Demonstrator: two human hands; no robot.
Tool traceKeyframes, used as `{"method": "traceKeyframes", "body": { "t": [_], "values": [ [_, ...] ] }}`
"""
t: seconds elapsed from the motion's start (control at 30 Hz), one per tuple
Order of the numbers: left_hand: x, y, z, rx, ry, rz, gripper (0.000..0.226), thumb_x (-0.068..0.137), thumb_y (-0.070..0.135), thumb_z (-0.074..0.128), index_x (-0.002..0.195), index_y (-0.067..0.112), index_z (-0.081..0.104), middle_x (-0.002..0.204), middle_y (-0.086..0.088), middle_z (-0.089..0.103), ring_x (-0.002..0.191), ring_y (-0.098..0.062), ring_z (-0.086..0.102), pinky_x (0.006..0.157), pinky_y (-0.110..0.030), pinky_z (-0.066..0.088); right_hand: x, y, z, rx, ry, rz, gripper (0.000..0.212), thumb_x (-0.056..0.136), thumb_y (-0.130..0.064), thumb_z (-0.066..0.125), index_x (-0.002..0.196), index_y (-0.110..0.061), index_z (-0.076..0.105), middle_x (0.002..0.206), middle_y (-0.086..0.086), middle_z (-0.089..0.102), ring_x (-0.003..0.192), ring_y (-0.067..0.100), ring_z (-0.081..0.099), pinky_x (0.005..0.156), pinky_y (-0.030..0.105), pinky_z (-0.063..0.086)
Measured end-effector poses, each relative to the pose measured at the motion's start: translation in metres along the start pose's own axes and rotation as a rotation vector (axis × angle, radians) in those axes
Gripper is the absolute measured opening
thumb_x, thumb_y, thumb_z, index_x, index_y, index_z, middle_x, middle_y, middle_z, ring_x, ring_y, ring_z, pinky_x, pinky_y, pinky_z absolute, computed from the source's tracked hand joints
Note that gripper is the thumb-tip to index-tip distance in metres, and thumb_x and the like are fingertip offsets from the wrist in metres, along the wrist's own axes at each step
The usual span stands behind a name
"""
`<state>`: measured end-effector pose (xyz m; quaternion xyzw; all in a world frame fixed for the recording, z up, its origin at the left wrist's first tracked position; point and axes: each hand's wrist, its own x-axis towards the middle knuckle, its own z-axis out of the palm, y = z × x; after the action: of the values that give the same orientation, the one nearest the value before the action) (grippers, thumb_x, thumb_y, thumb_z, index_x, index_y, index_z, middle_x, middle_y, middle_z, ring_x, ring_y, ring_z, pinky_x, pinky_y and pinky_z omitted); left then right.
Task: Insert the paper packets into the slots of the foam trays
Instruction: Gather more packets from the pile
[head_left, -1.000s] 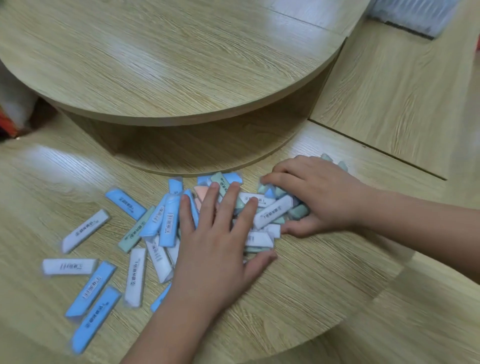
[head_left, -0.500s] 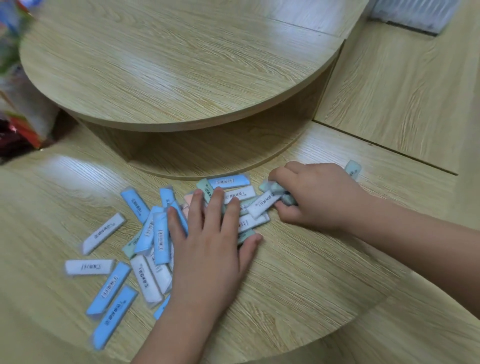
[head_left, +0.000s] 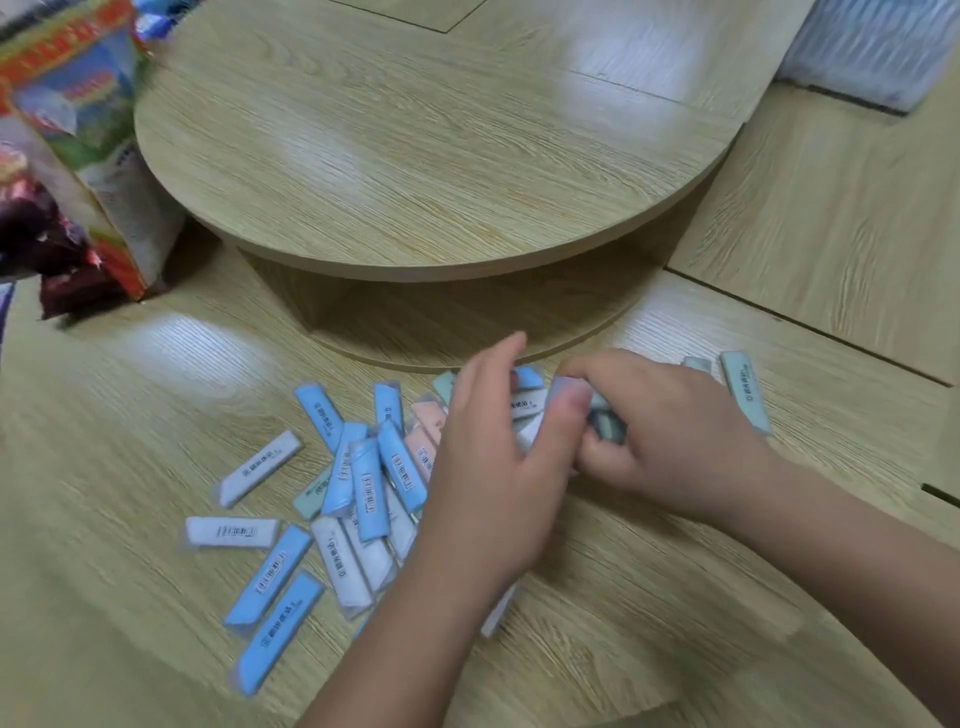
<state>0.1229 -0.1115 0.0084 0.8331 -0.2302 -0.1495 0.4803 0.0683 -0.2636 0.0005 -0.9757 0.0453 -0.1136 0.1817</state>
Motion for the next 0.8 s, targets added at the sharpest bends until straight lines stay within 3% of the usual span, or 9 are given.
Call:
{"method": "traceKeyframes", "body": {
  "t": [0.1,0.23,0.3,0.37,0.5,0.6,0.67,0.73,0.8],
  "values": [
    [0.009,-0.002,-0.011,-0.259,-0.206,-0.106,0.047,0.092,0.067,0.032,0.121,0.042,0.06,0.105,0.023,0.067,0.101,0.013,0.06,0.082,-0.007,0.047,0.007,-0.014,-0.007,0.166,0.014,0.04,0.04,0.081,-0.043,0.048,0.118,-0.03,0.057,0.095,-0.017,0.062,0.081,0.005,0.057,0.06,0.024,0.042],
    [0.001,-0.012,-0.02,-0.6,-0.395,-0.25,0.051,0.1,0.059,0.035,0.121,0.025,0.067,0.115,-0.002,0.073,0.112,-0.016,0.068,0.101,-0.042,0.05,0.015,-0.025,-0.008,0.411,0.002,0.136,0.055,0.082,-0.052,0.05,0.135,-0.041,0.042,0.095,-0.026,0.059,0.089,-0.001,0.057,0.068,0.01,0.042],
    [-0.004,-0.016,-0.021,-0.674,-0.377,-0.286,0.055,0.1,0.058,0.036,0.124,0.02,0.066,0.119,-0.008,0.072,0.116,-0.022,0.066,0.104,-0.045,0.048,0.015,-0.034,-0.003,0.469,-0.028,0.136,0.045,0.086,-0.049,0.05,0.131,-0.044,0.044,0.099,-0.028,0.058,0.095,-0.003,0.057,0.071,0.013,0.042],
    [-0.006,-0.018,-0.02,-0.659,-0.293,-0.275,0.046,0.1,0.054,0.036,0.12,0.025,0.066,0.114,-0.004,0.072,0.113,-0.023,0.067,0.099,-0.048,0.051,0.012,-0.046,0.006,0.474,-0.033,0.145,0.034,0.09,-0.041,0.044,0.124,-0.044,0.047,0.101,-0.024,0.058,0.095,0.0,0.057,0.072,0.026,0.047],
    [-0.006,-0.019,-0.021,-0.664,-0.156,-0.277,0.033,0.092,0.039,0.037,0.106,0.037,0.067,0.097,0.002,0.07,0.096,-0.018,0.068,0.074,-0.038,0.057,0.003,-0.071,0.029,0.55,0.055,0.276,0.04,0.091,-0.043,0.03,0.129,-0.044,0.042,0.096,-0.021,0.062,0.09,0.0,0.06,0.069,0.028,0.046],
    [-0.015,-0.022,-0.018,-0.711,-0.138,-0.317,0.035,0.09,0.048,0.04,0.108,0.037,0.069,0.107,0.004,0.073,0.106,-0.017,0.067,0.09,-0.043,0.053,0.003,-0.086,0.04,0.526,0.116,0.403,0.049,0.092,-0.054,0.019,0.138,-0.045,0.034,0.099,-0.018,0.065,0.09,-0.003,0.058,0.072,0.027,0.041],
    [-0.024,-0.026,-0.015,-0.741,-0.056,-0.325,0.041,0.087,0.057,0.044,0.105,0.032,0.07,0.103,0.006,0.075,0.107,-0.018,0.067,0.094,-0.044,0.052,0.004,-0.098,0.044,0.51,0.095,0.411,0.053,0.093,-0.058,0.012,0.142,-0.046,0.03,0.12,-0.022,0.06,0.105,-0.009,0.051,0.082,0.026,0.04],
    [-0.03,-0.028,-0.016,-0.886,-0.005,-0.342,0.044,0.092,0.053,0.042,0.098,0.022,0.073,0.094,0.001,0.075,0.1,-0.019,0.068,0.085,-0.039,0.053,0.005,-0.112,0.048,0.61,0.044,0.418,0.058,0.093,-0.061,0.008,0.146,-0.047,0.026,0.136,-0.032,0.044,0.124,-0.014,0.039,0.099,0.024,0.036],
    [-0.034,-0.027,-0.019,-1.033,-0.039,-0.384,0.056,0.093,0.058,0.04,0.105,0.016,0.076,0.108,-0.008,0.075,0.111,-0.021,0.067,0.094,-0.038,0.051,0.003,-0.12,0.053,0.667,0.01,0.434,0.063,0.092,-0.061,0.004,0.15,-0.045,0.021,0.14,-0.035,0.033,0.136,-0.011,0.025,0.115,0.028,0.023]
  ]
}}
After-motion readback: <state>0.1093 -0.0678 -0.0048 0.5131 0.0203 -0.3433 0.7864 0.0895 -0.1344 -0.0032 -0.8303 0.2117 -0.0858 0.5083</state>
